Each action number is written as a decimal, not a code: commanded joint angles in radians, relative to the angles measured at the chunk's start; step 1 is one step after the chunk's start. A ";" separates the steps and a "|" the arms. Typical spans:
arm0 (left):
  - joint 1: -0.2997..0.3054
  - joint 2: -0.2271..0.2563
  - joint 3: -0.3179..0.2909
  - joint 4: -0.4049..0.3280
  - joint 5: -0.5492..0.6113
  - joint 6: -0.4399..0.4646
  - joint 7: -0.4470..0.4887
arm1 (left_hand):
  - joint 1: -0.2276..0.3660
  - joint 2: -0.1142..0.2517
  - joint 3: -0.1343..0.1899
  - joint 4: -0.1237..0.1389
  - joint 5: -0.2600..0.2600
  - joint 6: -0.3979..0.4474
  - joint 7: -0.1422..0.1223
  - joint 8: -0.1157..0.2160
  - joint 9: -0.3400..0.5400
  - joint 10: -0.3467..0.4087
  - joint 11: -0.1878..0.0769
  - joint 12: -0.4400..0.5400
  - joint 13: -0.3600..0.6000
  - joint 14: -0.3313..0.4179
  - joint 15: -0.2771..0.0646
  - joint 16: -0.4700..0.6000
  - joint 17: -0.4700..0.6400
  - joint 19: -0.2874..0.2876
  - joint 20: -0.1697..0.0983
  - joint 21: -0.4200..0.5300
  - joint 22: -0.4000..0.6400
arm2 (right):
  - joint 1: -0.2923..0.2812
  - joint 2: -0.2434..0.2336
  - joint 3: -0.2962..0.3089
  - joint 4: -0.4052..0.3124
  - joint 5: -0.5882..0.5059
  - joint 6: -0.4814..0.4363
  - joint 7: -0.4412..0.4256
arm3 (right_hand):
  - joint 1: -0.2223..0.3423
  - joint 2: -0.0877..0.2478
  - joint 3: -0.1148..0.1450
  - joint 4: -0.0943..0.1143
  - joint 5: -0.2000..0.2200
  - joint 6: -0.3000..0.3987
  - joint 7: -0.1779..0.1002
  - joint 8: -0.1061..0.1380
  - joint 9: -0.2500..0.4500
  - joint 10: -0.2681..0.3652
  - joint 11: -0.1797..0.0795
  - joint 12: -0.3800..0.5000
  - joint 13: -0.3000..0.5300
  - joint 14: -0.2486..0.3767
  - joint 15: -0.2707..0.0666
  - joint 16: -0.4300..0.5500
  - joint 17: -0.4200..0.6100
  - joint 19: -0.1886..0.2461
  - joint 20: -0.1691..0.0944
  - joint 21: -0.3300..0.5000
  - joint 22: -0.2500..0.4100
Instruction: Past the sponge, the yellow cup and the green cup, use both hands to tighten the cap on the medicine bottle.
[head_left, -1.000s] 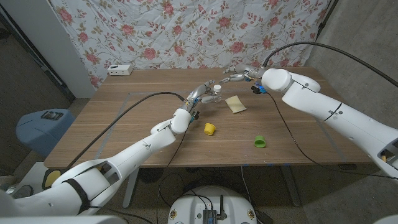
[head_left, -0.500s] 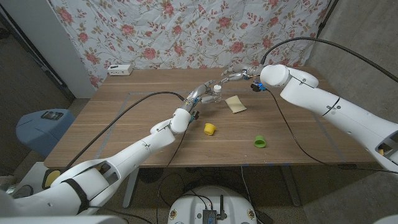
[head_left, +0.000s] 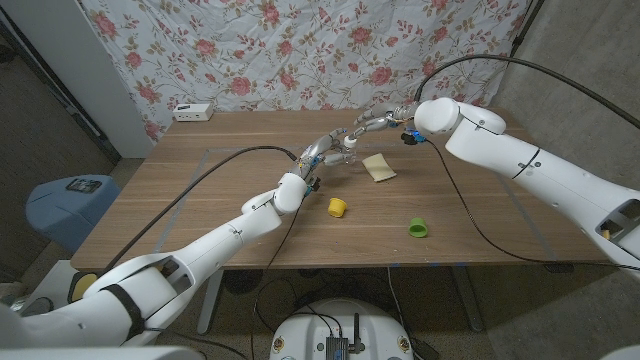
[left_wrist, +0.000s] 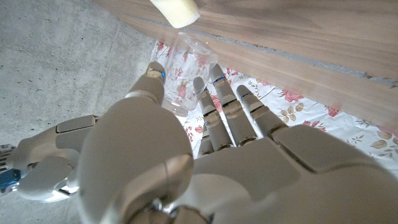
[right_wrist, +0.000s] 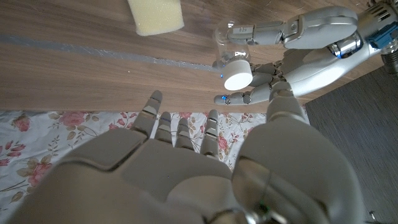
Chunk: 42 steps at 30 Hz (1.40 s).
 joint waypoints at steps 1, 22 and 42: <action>-0.007 -0.006 0.002 0.011 -0.001 -0.002 -0.002 | 0.000 0.008 0.008 0.002 0.004 0.005 -0.008 -0.001 0.002 0.028 -0.021 0.007 0.004 0.005 -0.083 0.001 -0.001 -0.001 -0.050 -0.001 0.002 | 0.047 0.023 -0.046 0.024 -0.040 -0.029 0.053 | 0.007 -0.005 0.006 0.004 -0.005 0.007 -0.003 0.006 0.005 -0.011 0.008 -0.001 0.002 -0.010 0.002 0.004 0.004 -0.010 0.004 0.001 0.005; -0.008 -0.011 0.009 0.021 -0.001 -0.008 -0.003 | -0.004 0.011 0.014 0.003 0.003 0.006 -0.012 -0.001 0.002 0.032 -0.021 0.008 0.004 0.005 -0.082 0.001 -0.001 -0.003 -0.052 -0.001 0.002 | 0.086 0.051 -0.112 0.022 -0.142 -0.075 0.089 | 0.024 -0.001 0.017 0.000 -0.006 0.065 -0.004 0.027 0.009 -0.002 0.010 0.011 0.001 -0.009 0.002 0.009 0.005 0.005 -0.001 0.010 0.005; -0.013 -0.011 0.013 0.027 0.004 -0.008 -0.005 | -0.007 0.013 0.019 0.003 0.003 0.012 -0.017 0.000 0.003 0.036 -0.022 0.008 0.004 0.006 -0.082 0.002 -0.001 -0.004 -0.053 -0.001 0.002 | 0.084 0.082 -0.126 0.050 -0.181 -0.067 0.087 | 0.049 0.006 0.031 -0.005 -0.007 0.117 -0.008 0.043 0.014 0.017 0.010 0.020 0.001 0.011 0.001 0.016 0.004 0.034 -0.004 0.018 0.005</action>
